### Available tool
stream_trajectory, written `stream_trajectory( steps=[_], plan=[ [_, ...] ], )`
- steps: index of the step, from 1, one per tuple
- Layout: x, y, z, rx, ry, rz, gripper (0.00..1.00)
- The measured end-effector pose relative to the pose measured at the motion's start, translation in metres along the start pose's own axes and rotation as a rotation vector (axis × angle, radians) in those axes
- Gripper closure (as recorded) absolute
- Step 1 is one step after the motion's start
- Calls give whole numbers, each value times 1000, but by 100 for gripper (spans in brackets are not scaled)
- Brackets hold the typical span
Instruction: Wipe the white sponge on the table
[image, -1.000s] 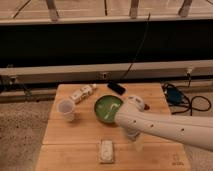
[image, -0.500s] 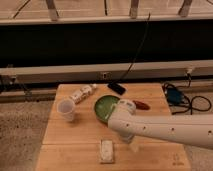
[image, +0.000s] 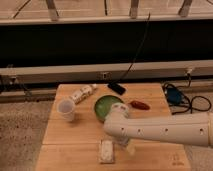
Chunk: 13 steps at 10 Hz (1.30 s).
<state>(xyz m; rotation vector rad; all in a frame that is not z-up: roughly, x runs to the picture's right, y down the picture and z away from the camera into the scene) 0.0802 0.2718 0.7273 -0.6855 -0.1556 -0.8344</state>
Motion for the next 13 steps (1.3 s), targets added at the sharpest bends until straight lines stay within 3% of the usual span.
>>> stream_trajectory(
  steps=[13],
  plan=[
    [-12,-14,8,0,-11,-131,20]
  ],
)
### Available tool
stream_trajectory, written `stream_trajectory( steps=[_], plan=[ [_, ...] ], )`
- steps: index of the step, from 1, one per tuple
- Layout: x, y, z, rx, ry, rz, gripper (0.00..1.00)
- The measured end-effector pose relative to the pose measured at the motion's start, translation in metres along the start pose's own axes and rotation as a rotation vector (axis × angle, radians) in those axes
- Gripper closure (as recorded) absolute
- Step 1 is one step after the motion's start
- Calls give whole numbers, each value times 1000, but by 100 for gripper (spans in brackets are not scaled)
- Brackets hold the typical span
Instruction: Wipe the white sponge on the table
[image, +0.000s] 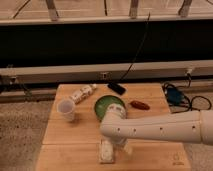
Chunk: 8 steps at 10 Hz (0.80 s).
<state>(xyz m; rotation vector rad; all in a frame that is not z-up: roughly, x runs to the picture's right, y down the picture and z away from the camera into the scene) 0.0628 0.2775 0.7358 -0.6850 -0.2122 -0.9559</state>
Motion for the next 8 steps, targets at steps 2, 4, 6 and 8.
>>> stream_trajectory(
  steps=[2,4,6,8],
  plan=[
    [-2,-3,1,0,-1,-26,20],
    [0,-4,2,0,-3,-40,20],
    [-1,-6,3,1,-7,-56,20],
    [-2,-8,4,2,-11,-77,20]
  ],
)
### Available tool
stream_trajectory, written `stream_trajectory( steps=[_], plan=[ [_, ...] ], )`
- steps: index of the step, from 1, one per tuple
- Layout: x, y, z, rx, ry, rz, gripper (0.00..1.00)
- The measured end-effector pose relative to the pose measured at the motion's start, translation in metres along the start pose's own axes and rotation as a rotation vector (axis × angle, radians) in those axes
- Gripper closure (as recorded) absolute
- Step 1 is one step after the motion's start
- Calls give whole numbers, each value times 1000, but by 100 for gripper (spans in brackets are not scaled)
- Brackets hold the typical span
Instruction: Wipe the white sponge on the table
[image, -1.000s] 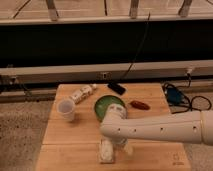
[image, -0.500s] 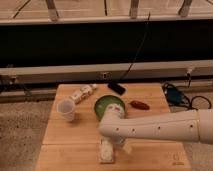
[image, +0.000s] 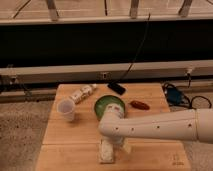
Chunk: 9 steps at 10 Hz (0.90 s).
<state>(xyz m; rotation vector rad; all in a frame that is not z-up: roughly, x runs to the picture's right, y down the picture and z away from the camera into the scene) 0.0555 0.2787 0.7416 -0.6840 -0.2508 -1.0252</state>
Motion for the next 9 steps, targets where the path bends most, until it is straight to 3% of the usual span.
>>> stream_trajectory(
  steps=[9],
  plan=[
    [-4,-7,6,8,-22,-66,20]
  ],
)
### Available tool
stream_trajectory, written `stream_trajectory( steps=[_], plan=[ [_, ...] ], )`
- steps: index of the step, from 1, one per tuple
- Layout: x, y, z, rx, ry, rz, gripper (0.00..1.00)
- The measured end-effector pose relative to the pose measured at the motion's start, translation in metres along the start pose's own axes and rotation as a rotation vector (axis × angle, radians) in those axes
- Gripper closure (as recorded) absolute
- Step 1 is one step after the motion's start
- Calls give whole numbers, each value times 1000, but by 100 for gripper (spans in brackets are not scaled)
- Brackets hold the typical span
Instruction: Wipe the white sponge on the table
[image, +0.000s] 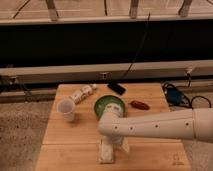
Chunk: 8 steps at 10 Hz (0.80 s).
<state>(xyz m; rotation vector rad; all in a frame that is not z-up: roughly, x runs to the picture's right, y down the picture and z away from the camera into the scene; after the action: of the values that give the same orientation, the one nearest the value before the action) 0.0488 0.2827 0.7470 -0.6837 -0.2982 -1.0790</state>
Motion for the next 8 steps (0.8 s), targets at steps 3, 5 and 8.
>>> stream_trajectory(
  steps=[3,5,8],
  plan=[
    [0,-1,3,5,-8,-16,20],
    [0,-2,5,8,-13,-24,20],
    [1,-3,9,13,-19,-34,20]
  ],
)
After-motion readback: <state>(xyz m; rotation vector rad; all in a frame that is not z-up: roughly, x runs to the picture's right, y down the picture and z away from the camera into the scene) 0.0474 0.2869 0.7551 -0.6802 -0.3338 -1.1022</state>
